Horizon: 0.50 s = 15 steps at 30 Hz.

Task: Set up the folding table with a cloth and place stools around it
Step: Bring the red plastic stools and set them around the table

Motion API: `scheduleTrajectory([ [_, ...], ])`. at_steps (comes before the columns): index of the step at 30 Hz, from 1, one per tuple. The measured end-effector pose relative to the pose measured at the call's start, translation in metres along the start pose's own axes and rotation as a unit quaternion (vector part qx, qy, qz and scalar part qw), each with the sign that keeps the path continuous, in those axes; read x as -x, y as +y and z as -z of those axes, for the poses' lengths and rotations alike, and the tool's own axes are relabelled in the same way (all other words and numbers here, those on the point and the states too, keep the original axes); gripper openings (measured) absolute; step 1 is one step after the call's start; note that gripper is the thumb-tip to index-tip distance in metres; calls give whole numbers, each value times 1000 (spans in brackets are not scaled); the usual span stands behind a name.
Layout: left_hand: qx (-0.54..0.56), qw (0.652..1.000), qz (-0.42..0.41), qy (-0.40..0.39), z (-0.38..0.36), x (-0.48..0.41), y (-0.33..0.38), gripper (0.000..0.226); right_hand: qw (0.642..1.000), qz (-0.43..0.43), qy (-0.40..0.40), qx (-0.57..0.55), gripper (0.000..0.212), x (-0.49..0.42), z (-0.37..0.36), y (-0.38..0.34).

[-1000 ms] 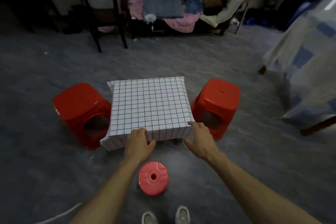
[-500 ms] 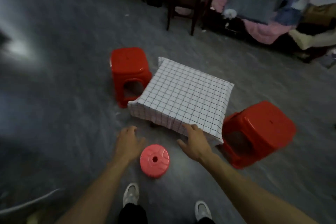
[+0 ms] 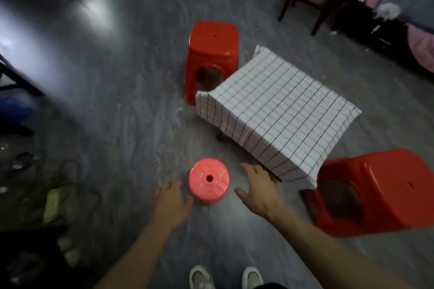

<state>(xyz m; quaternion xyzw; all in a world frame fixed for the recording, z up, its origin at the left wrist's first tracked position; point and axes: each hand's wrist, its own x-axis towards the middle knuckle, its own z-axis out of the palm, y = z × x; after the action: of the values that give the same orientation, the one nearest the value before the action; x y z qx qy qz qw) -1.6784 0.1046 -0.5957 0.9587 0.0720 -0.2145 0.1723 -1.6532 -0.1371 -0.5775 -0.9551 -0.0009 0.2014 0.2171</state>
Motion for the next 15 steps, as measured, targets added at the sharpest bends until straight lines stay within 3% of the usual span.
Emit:
scheduleTrajectory([
  [8,28,999,8,32,-195,-87,-51,51,999,46,-12,-3,75,-88,-190,85],
  [15,12,998,-26,48,-340,-192,-86,78,997,62,-30,46,108,-193,-334,149],
])
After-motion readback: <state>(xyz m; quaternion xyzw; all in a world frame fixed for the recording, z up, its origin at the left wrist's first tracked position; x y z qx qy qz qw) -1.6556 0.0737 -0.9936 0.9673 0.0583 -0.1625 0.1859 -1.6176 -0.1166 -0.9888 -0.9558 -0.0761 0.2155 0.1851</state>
